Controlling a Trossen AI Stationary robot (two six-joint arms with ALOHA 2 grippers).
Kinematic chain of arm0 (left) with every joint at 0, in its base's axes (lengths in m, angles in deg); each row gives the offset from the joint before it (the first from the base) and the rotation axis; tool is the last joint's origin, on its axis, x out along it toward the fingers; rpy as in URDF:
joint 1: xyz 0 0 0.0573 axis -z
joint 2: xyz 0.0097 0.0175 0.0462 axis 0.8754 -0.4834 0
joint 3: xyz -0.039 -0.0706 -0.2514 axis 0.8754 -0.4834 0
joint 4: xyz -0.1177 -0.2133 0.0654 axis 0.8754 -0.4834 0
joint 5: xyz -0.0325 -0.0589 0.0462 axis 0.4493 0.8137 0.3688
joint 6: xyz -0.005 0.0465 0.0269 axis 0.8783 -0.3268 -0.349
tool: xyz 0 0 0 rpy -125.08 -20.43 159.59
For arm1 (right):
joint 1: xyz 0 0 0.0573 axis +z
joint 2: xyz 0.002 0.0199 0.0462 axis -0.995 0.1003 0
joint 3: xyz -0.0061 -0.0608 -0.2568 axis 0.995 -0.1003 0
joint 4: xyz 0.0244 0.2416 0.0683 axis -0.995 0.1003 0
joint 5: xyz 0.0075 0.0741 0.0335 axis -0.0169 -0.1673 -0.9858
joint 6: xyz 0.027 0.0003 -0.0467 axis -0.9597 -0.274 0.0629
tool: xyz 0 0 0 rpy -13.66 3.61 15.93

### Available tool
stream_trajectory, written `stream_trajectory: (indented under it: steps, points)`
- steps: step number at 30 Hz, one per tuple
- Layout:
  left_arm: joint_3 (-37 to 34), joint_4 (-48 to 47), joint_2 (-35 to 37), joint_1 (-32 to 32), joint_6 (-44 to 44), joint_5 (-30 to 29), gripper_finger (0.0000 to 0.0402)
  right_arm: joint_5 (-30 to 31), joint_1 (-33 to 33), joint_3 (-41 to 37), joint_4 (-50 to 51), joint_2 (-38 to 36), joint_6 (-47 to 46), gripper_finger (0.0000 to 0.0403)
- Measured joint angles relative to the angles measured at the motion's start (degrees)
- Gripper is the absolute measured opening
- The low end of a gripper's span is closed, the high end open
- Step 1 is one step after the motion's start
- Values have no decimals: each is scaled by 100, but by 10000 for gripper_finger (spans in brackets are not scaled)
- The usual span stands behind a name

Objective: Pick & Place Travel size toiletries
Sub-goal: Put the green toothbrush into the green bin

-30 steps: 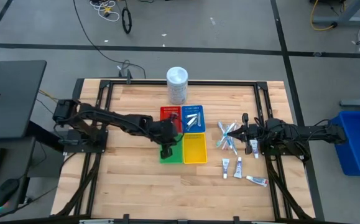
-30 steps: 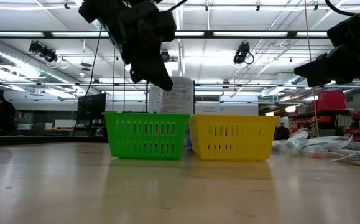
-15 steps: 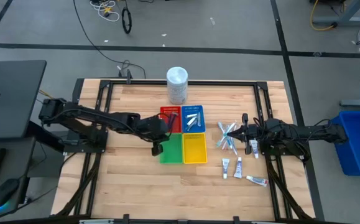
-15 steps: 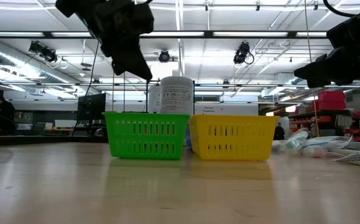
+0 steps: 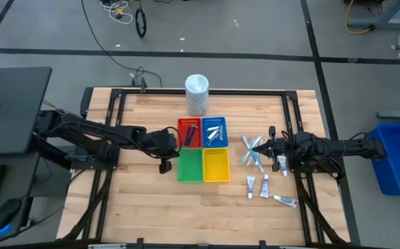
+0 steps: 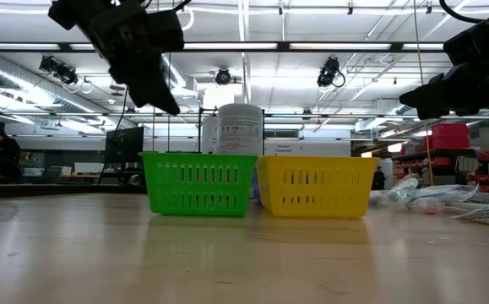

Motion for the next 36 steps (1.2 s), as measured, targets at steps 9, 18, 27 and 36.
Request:
stream_trajectory:
  steps: [9, 18, 27, 36]
  points:
    - [-534, -27, 528, 0, -98, -11, 6, 0, 0, 2, -1, 0, 0, 13]
    - [14, 13, 240, 0, -390, -34, 5, 0, 0, 0, 0, 0, 0, 13]
    - [562, 5, -161, 5, -381, 35, 12, 0, 0, 1, 1, 0, 0, 14]
    - [1158, 36, -157, 13, -529, 314, 48, 0, -1, 0, 1, 0, 1, 14]
